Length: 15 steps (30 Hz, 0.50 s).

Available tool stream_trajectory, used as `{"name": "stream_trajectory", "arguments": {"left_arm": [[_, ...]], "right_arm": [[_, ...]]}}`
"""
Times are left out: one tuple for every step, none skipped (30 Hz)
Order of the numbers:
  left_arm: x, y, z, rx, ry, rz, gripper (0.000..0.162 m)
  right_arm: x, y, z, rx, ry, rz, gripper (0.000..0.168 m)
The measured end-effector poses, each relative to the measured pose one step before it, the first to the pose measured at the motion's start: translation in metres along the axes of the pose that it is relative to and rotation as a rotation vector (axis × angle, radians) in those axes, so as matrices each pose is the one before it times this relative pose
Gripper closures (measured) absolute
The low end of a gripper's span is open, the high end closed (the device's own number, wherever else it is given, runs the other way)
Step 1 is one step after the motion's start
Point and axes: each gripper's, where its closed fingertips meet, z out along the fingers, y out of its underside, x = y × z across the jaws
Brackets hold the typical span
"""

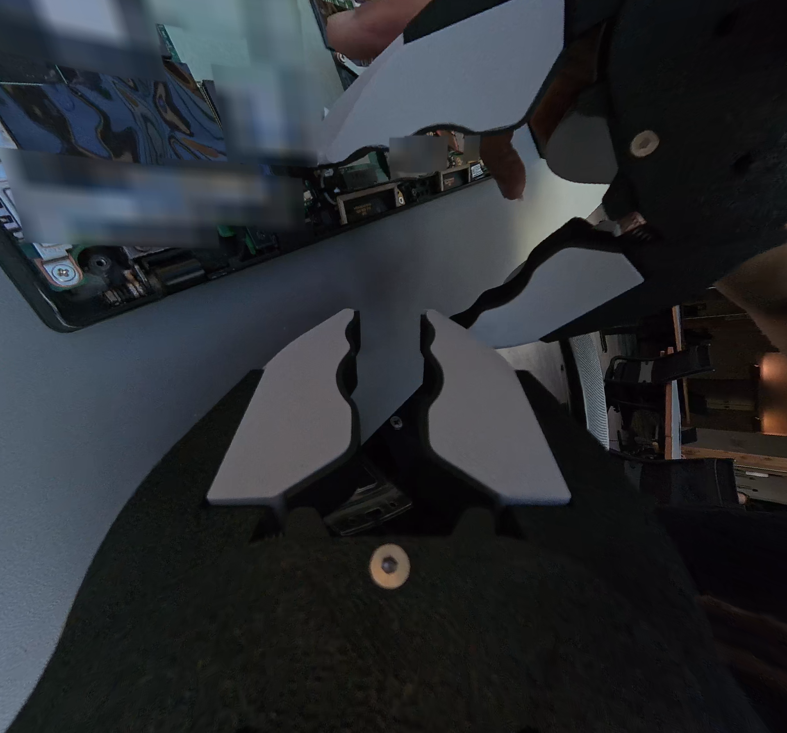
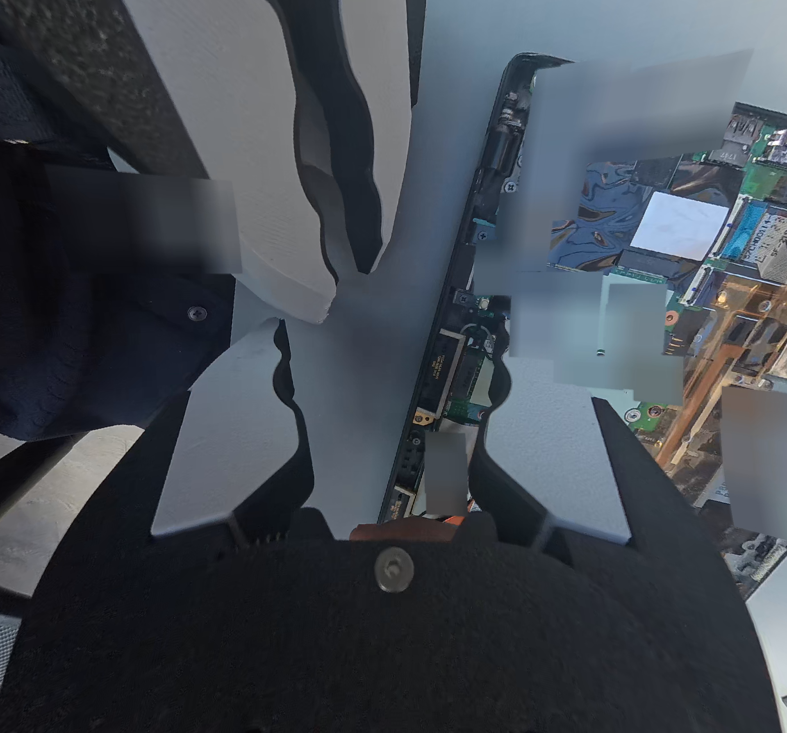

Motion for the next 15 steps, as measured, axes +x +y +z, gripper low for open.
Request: {"name": "stream_trajectory", "arguments": {"left_arm": [[0.00009, -0.00003, -0.00017, -0.0003, 0.0030, -0.0016, 0.136], [0.00006, -0.00012, -0.00027, -0.0002, 0.0022, -0.0005, 0.135], [-0.00007, -0.00004, -0.00023, 0.0000, 0.0002, 0.0006, 0.135], [-0.00031, -0.00018, -0.00032, 0.0005, -0.0014, 0.0011, 0.135], [-0.00027, -0.00018, -0.00024, 0.0008, -0.0007, 0.0008, 0.135], [-0.00004, -0.00023, -0.00013, 0.0009, 0.0008, -0.0008, 0.135], [-0.00015, -0.00005, -0.00009, 0.0008, 0.0004, -0.0019, 0.135], [-0.00013, -0.00010, -0.00013, 0.0008, -0.0004, -0.0007, 0.135], [0.00011, 0.00010, 0.00003, 0.0001, -0.0003, 0.0010, 0.135], [0.00006, 0.00020, 0.00005, -0.0003, -0.0004, 0.0004, 0.135], [0.00016, 0.00016, 0.00017, -0.0004, -0.0002, 0.0002, 0.135], [-0.00003, 0.00012, 0.00010, -0.0003, -0.0010, 0.0004, 0.135], [-0.00002, -0.00004, 0.00003, 0.0003, -0.0014, -0.0003, 0.135], [-0.00002, 0.00008, 0.00014, -0.0007, -0.0013, -0.0003, 0.135], [0.00007, 0.00008, 0.00015, -0.0007, -0.0010, 0.0009, 0.135]], "right_arm": [[0.00034, -0.00008, -0.00030, 0.0010, -0.0003, 0.0037, 0.077], [0.00020, -0.00014, -0.00039, 0.0012, -0.0013, 0.0055, 0.077], [0.00046, 0.00000, -0.00047, -0.0003, 0.0010, 0.0031, 0.078], [0.00030, -0.00022, -0.00058, -0.0005, 0.0025, -0.0005, 0.078], [0.00030, 0.00013, -0.00062, -0.0022, 0.0035, -0.0014, 0.078], [0.00086, 0.00055, -0.00063, -0.0044, 0.0068, 0.0011, 0.077], [0.00251, 0.00199, -0.00057, -0.0113, 0.0160, -0.0001, 0.075], [0.00114, 0.00236, -0.00051, -0.0111, 0.0062, -0.0029, 0.075], [-0.00018, 0.00047, -0.00072, 0.0032, -0.0040, 0.0027, 0.075], [-0.00050, -0.00099, -0.00070, 0.0113, -0.0070, 0.0078, 0.076], [-0.00005, -0.00075, -0.00068, 0.0078, -0.0030, 0.0044, 0.076], [0.00073, -0.00054, -0.00068, 0.0033, 0.0040, 0.0004, 0.075], [0.00067, -0.00046, -0.00048, 0.0011, 0.0034, 0.0000, 0.075], [0.00030, -0.00089, -0.00025, 0.0008, 0.0040, -0.0005, 0.074], [-0.00004, -0.00072, 0.00008, -0.0010, 0.0047, -0.0045, 0.074]]}}
